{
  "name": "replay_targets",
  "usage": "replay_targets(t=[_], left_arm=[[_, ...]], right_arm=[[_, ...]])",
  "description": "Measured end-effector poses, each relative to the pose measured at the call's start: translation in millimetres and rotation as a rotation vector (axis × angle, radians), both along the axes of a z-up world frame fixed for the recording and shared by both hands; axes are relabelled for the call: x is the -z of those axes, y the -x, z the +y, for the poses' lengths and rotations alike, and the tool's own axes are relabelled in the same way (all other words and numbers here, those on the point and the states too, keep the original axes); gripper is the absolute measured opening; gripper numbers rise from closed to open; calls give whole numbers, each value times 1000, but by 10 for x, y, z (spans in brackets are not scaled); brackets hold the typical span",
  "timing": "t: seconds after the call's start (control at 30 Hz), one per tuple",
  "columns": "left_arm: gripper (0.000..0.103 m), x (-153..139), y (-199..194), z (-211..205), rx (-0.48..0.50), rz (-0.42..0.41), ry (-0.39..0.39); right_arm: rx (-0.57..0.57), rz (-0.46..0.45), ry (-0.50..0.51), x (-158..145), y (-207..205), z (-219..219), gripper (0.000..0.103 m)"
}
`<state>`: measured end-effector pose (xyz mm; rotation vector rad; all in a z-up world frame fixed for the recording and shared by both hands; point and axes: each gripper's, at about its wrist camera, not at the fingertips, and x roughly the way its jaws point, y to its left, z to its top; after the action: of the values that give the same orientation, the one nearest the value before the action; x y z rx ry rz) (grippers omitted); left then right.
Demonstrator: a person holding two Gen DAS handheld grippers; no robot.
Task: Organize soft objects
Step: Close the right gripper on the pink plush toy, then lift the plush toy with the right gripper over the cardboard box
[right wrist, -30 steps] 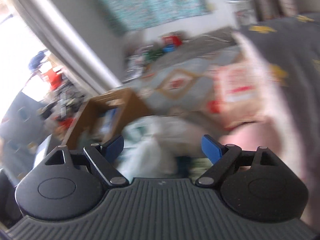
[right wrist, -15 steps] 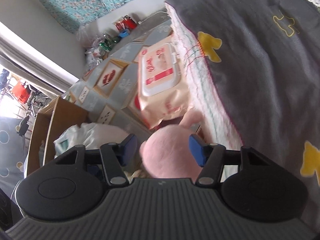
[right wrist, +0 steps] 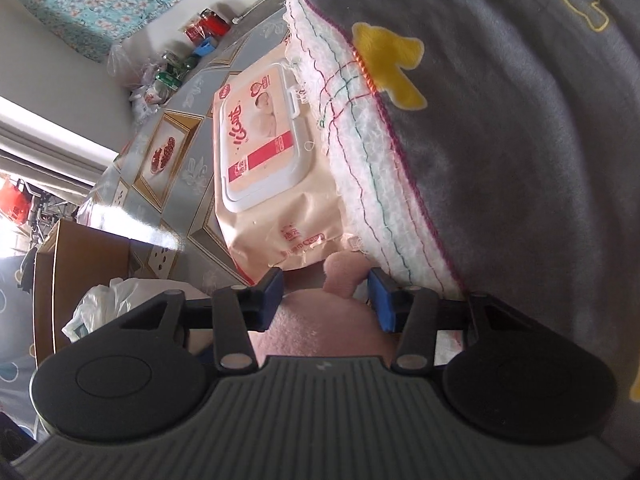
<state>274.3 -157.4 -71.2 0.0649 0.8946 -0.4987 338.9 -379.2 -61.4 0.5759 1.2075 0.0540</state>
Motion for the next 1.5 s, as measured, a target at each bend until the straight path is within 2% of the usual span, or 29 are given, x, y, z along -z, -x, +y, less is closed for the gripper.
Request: replay_targets(t=[0.03, 0.13, 0.23, 0.4, 0.53, 0.73, 0.83, 0.93, 1.03, 1.2, 1.37, 1.5], left_arm=[[82, 6, 2, 17, 1, 8, 21], [79, -18, 39, 15, -7, 6, 27], [77, -48, 91, 4, -10, 0, 19], [72, -169, 211, 37, -29, -19, 31], [67, -361, 348, 148, -55, -40, 83], [68, -735, 637, 317, -60, -105, 127], [72, -954, 815, 397, -62, -154, 142], [77, -1150, 993, 486, -78, -202, 140], [78, -1330, 1176, 606, -112, -245, 127], [78, -1574, 1443, 968, -194, -285, 161], [79, -1724, 1773, 1418, -279, -364, 168], [87, -1761, 2006, 1751, -344, -442, 134]], right_arm=[[5, -6, -5, 6, 8, 3, 35], [12, -39, -8, -36, 69, -3, 21], [25, -78, -26, -124, 140, -30, 15], [9, -174, -32, -477, 369, -2, 13], [-30, -252, 8, -812, 563, 115, 12], [-92, -384, 9, -1324, 871, 286, 12], [-134, -452, 8, -1607, 997, 460, 12], [-181, -508, -7, -1869, 1127, 662, 12], [-230, -552, -24, -2086, 1240, 869, 12], [-320, -595, -109, -2386, 1375, 1246, 12], [-429, -601, -213, -2575, 1399, 1734, 12], [-525, -584, -269, -2614, 1309, 2217, 12]])
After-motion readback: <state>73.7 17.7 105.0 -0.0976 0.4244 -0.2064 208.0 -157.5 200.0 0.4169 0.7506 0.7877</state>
